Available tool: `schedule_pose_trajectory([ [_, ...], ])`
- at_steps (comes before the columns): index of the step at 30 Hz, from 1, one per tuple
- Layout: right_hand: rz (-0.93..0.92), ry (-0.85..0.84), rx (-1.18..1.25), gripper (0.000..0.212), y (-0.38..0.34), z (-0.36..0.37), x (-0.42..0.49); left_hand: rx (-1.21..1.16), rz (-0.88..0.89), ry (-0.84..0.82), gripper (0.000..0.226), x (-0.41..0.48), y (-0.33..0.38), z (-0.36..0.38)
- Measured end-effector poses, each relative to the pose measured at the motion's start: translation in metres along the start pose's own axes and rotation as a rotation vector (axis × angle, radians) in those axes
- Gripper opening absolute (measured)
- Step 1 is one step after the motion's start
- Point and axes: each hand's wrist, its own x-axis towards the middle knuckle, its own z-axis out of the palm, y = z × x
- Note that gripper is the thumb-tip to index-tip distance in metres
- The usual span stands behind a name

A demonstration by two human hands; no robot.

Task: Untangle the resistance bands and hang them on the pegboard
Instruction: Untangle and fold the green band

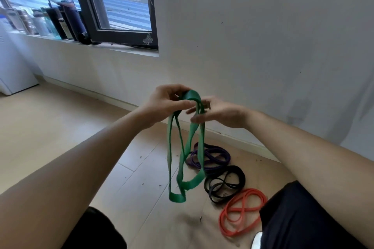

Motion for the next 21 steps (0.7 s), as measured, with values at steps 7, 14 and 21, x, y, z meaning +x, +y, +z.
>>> schedule_pose_trajectory([
  [7, -0.181, 0.217, -0.329, 0.045, -0.045, 0.007, -0.001, 0.156, 0.023, -0.013, 0.041, -0.009, 0.000, -0.017],
  [14, -0.252, 0.255, -0.190, 0.040, -0.054, 0.008, -0.006, 0.201, -0.048, -0.059, 0.031, -0.018, -0.015, -0.022],
  [21, -0.146, 0.180, -0.151, 0.038, -0.035, -0.006, -0.011, -0.034, -0.010, 0.106, 0.054, -0.016, -0.006, -0.020],
])
